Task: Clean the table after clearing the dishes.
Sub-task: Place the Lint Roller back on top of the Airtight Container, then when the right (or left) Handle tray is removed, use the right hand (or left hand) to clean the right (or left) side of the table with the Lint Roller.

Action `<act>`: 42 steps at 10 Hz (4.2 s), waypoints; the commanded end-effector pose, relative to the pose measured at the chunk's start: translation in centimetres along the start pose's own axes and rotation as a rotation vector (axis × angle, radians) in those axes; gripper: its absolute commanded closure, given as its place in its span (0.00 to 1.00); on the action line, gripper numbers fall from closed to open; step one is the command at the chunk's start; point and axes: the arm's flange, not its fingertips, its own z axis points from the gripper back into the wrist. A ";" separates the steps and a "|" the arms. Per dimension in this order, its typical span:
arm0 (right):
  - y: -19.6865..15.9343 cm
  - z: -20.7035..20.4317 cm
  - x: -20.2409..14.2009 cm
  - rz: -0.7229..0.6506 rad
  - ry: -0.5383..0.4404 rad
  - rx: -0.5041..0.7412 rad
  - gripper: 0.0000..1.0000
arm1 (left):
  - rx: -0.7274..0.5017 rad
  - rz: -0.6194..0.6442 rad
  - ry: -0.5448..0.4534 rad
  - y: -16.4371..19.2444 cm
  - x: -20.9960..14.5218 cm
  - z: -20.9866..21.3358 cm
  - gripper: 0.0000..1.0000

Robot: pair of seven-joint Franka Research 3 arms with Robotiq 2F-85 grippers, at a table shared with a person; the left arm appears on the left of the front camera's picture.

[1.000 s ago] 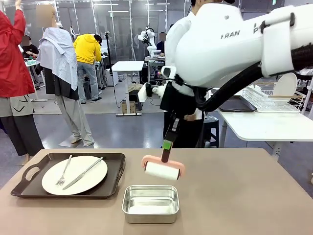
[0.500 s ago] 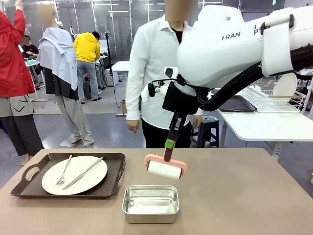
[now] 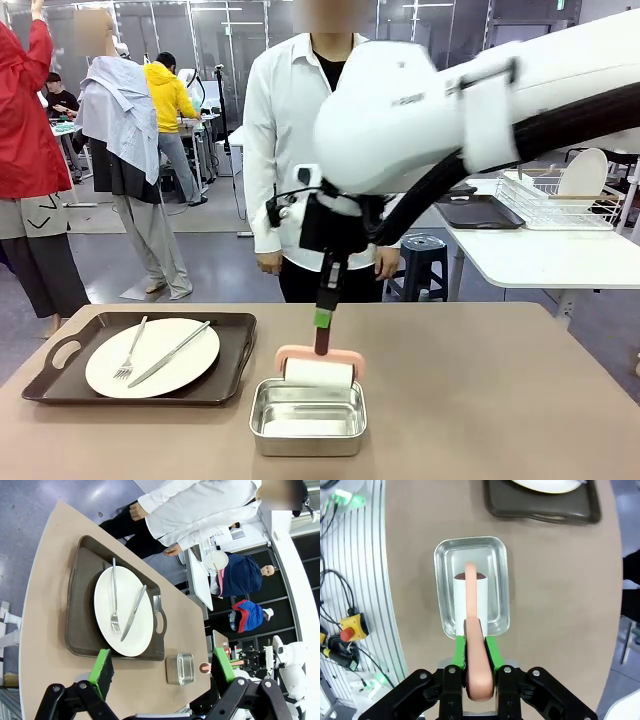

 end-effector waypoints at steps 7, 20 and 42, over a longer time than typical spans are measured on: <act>-4.1 -7.3 5.0 0.059 0.117 0.070 0.79 | -0.012 -0.014 0.005 -0.1 -0.2 0.4 0.00; -6.7 -11.8 3.5 0.040 0.141 0.075 0.14 | -0.012 -0.014 0.005 -0.1 -0.2 0.4 0.00; -9.2 -9.6 1.3 -0.105 0.037 0.168 0.00 | -0.012 -0.014 0.005 -0.1 -0.2 0.4 0.00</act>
